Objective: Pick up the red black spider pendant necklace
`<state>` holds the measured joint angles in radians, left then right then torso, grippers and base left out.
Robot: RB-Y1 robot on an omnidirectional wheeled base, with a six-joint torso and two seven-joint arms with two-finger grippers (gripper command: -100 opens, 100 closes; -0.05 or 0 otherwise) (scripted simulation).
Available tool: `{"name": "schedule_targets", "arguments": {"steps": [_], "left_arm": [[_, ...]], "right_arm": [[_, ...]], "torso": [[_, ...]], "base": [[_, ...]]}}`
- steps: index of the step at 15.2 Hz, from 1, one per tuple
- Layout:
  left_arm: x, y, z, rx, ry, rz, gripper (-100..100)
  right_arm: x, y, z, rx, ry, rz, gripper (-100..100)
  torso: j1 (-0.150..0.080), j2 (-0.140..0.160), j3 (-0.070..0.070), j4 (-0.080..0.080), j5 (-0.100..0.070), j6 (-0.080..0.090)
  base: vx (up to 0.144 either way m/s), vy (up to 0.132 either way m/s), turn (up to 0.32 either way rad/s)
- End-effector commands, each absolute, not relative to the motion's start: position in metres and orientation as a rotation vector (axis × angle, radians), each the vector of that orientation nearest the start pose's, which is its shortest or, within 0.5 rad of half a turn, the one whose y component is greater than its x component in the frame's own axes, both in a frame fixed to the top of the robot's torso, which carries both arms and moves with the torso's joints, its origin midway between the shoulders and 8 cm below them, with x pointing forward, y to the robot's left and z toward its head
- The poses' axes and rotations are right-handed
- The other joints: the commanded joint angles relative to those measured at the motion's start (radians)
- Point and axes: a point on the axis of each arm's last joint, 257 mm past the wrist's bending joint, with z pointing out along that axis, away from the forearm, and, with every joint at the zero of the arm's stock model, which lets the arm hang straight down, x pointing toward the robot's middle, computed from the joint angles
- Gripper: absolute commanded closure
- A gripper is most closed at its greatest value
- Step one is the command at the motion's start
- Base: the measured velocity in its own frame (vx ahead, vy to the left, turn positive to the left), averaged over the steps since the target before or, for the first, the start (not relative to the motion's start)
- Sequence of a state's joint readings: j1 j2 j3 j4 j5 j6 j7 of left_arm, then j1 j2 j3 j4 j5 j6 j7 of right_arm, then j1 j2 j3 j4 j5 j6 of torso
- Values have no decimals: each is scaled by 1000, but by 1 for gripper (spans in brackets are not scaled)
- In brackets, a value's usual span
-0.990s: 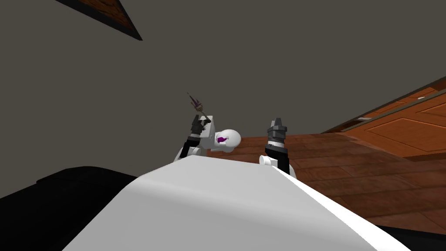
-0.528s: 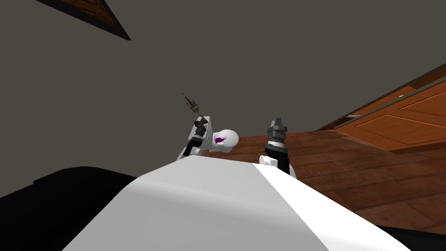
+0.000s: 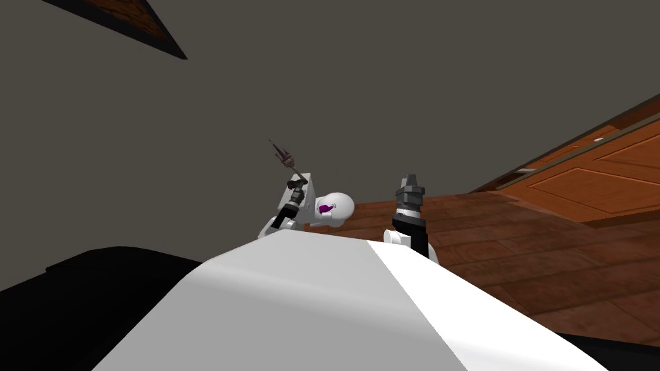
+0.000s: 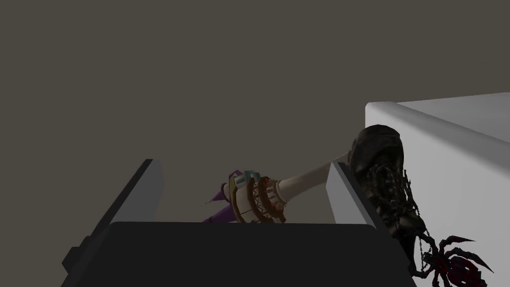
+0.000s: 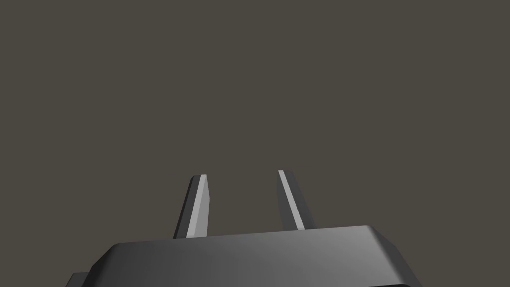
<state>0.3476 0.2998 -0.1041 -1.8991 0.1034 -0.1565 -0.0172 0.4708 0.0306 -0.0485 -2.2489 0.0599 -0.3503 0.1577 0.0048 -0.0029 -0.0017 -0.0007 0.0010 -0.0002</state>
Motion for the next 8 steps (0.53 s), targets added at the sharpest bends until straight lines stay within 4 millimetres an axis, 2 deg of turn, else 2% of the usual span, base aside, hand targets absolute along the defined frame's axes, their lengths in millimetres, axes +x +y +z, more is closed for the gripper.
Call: {"name": "schedule_targets", "arguments": {"steps": [1, 8], "left_arm": [[445, 268, -206, -952, 1301, -1155, -100], [446, 314, -259, -968, 1448, -949, -100]], "right_arm": [[373, -298, -10, 698, 765, 1043, 0], [373, -298, -10, 698, 765, 1043, 0]], "torso": [[0, 0, 0, 0, 0, 0], [3, -1, 0, 0, 1, 0]], "base": [[31, 47, 9], [49, 88, 39]]}}
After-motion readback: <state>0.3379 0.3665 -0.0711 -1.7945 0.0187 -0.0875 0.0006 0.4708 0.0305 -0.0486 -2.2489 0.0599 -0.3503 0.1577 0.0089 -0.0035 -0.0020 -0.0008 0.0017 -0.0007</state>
